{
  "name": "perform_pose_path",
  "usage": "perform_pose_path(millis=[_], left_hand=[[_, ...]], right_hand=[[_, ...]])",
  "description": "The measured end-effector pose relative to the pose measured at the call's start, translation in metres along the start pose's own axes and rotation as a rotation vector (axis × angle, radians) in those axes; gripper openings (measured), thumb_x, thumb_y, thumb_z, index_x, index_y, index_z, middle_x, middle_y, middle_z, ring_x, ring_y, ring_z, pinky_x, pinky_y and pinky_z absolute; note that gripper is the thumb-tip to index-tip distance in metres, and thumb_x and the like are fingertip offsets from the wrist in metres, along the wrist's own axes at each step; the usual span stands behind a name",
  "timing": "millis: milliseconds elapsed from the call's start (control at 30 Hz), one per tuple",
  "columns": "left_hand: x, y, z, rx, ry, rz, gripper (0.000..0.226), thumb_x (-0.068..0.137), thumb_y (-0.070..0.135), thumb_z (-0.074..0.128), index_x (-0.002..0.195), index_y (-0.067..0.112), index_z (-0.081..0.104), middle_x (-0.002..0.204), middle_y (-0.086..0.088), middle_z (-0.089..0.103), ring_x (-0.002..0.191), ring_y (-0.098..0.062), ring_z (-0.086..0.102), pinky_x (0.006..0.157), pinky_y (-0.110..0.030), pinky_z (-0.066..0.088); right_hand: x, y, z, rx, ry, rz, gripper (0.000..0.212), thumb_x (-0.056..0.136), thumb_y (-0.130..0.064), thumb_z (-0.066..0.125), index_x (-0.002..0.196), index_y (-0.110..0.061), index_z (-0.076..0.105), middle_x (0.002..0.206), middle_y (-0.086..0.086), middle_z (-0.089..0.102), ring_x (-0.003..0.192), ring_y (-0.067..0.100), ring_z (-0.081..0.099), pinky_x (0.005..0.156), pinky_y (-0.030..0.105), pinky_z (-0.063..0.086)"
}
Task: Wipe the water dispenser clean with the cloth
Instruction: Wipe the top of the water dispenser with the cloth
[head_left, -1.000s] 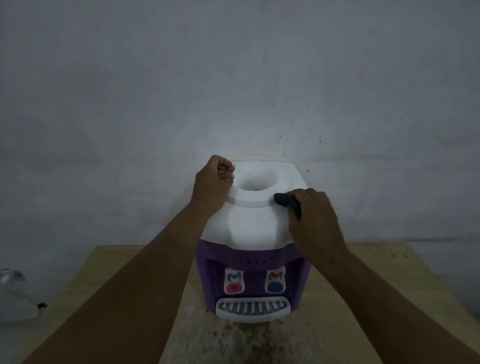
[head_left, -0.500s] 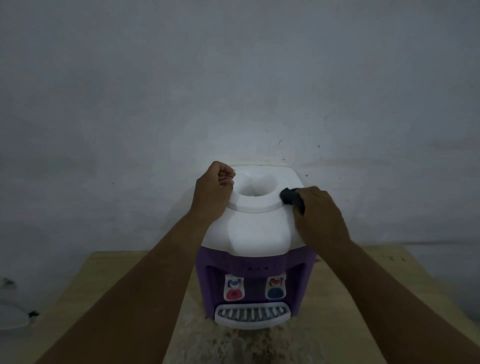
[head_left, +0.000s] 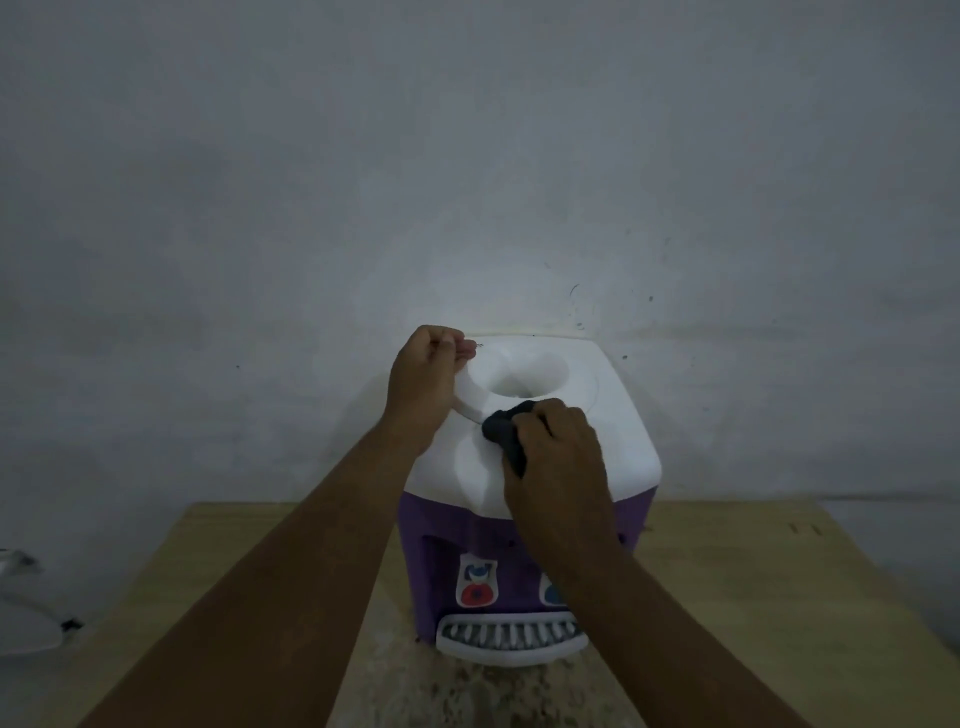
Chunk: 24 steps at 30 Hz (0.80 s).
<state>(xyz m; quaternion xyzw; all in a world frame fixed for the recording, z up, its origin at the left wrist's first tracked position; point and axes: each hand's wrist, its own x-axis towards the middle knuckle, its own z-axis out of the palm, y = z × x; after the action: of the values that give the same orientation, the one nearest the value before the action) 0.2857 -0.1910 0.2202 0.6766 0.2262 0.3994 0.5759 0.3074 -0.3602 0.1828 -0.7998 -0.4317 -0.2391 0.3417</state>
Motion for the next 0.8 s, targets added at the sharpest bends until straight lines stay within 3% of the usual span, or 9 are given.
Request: perform_pose_path(millis=[100,200,300,400,467,533,600,700,800], left_hand=[[0.003,0.004,-0.003,-0.257,0.018,-0.114,0.029,0.104,0.018,0.036,0.1,0.005,0.061,0.098,-0.011,0.072,0.1,-0.024,0.068,0.093,-0.028,0.053],[0.003,0.006,-0.012,-0.523,0.051,-0.207,0.04,0.106,0.029,0.033,0.096,0.001,0.06,0.096,-0.016,0.07,0.097,-0.027,0.068,0.093,-0.031,0.053],[0.003,0.006,-0.018,-0.594,0.057,-0.221,0.05,0.106,0.039,0.03,0.095,0.001,0.061,0.096,-0.018,0.071,0.098,-0.029,0.069,0.093,-0.033,0.053],[0.002,0.008,-0.016,-0.514,0.02,-0.198,0.057,0.104,0.045,0.027,0.093,0.001,0.062,0.094,-0.017,0.071,0.098,-0.028,0.069,0.093,-0.032,0.053],[0.0,0.008,-0.013,-0.4,-0.023,-0.163,0.059,0.105,0.046,0.025,0.092,0.003,0.063,0.094,-0.017,0.072,0.098,-0.027,0.069,0.093,-0.032,0.053],[0.0,0.007,-0.013,-0.301,-0.048,-0.141,0.058,0.105,0.045,0.025,0.092,0.004,0.064,0.095,-0.016,0.072,0.099,-0.028,0.068,0.094,-0.033,0.053],[0.001,0.005,-0.01,-0.234,-0.063,-0.135,0.056,0.104,0.045,0.029,0.092,0.004,0.065,0.096,-0.015,0.073,0.1,-0.026,0.069,0.097,-0.034,0.052],[0.004,0.003,-0.011,-0.147,-0.08,-0.124,0.054,0.102,0.045,0.037,0.093,0.002,0.067,0.096,-0.013,0.073,0.099,-0.022,0.069,0.099,-0.035,0.051],[0.006,0.009,-0.015,-0.085,-0.149,-0.128,0.05,0.101,0.043,0.041,0.095,0.002,0.068,0.098,-0.01,0.073,0.099,-0.017,0.069,0.097,-0.03,0.052]], right_hand=[[0.009,-0.013,0.013,0.022,-0.052,-0.07,0.019,0.08,-0.004,0.064,0.095,-0.012,0.073,0.092,0.002,0.061,0.088,0.018,0.051,0.082,0.022,0.036],[0.022,-0.03,0.026,0.106,-0.193,-0.175,0.017,0.08,-0.009,0.057,0.088,-0.011,0.071,0.087,0.003,0.062,0.086,0.018,0.052,0.083,0.032,0.044],[0.034,-0.035,0.019,0.112,-0.313,-0.214,0.013,0.08,-0.014,0.053,0.077,-0.008,0.065,0.077,0.006,0.06,0.075,0.021,0.053,0.073,0.041,0.049],[0.033,-0.029,0.002,0.051,-0.361,-0.23,0.034,0.088,-0.031,0.039,0.097,-0.015,0.067,0.086,0.001,0.06,0.08,0.017,0.05,0.074,0.034,0.046],[0.023,-0.024,-0.011,0.004,-0.336,-0.218,0.034,0.09,-0.033,0.037,0.109,-0.022,0.064,0.091,-0.003,0.059,0.083,0.014,0.05,0.072,0.029,0.045],[0.008,-0.013,-0.023,-0.009,-0.243,-0.186,0.021,0.091,-0.025,0.053,0.108,-0.025,0.065,0.089,-0.004,0.061,0.081,0.015,0.054,0.067,0.025,0.043],[-0.004,0.004,-0.039,-0.055,-0.175,-0.078,0.021,0.088,-0.017,0.065,0.108,-0.024,0.066,0.091,-0.004,0.064,0.081,0.016,0.058,0.065,0.023,0.041],[-0.003,0.027,-0.057,-0.147,-0.144,0.084,0.019,0.09,-0.012,0.064,0.106,-0.021,0.066,0.091,0.002,0.065,0.082,0.02,0.056,0.063,0.026,0.036],[0.004,0.025,-0.049,-0.193,-0.135,0.126,0.019,0.087,-0.007,0.062,0.101,-0.017,0.071,0.086,0.004,0.061,0.083,0.021,0.052,0.064,0.028,0.037]])
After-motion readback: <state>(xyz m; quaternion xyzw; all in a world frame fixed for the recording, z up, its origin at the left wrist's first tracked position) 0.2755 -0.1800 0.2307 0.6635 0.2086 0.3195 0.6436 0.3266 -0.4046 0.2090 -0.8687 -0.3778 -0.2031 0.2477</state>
